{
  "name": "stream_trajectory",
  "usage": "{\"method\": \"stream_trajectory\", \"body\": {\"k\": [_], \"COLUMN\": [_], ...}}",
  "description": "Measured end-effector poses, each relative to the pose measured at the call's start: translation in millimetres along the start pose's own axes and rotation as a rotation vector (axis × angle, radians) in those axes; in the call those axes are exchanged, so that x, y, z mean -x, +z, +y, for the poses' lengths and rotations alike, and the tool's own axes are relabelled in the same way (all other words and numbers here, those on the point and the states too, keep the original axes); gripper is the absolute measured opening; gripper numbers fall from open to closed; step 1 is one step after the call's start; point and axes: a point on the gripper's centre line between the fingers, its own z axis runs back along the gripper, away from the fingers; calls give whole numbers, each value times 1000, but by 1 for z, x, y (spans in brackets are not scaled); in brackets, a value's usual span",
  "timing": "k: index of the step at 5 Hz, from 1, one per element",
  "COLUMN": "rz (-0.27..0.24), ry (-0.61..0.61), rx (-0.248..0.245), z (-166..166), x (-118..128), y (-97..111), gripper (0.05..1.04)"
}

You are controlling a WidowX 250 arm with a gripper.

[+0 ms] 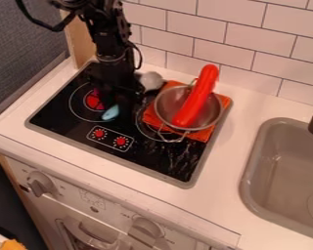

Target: Move the blue scoop from the middle of the stove to the left side of the stove

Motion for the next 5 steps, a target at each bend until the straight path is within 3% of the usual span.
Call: {"method": "stream_trajectory", "body": {"k": [2, 3, 4, 5], "rz": [19, -24, -43, 9], "ry": [10, 79, 119, 100], "rx": [13, 8, 33, 24], "z": [-2, 25, 57, 75], "x": [3, 10, 18, 23], "y": [1, 26, 36, 24], "gripper": [336, 335, 335, 335]}}
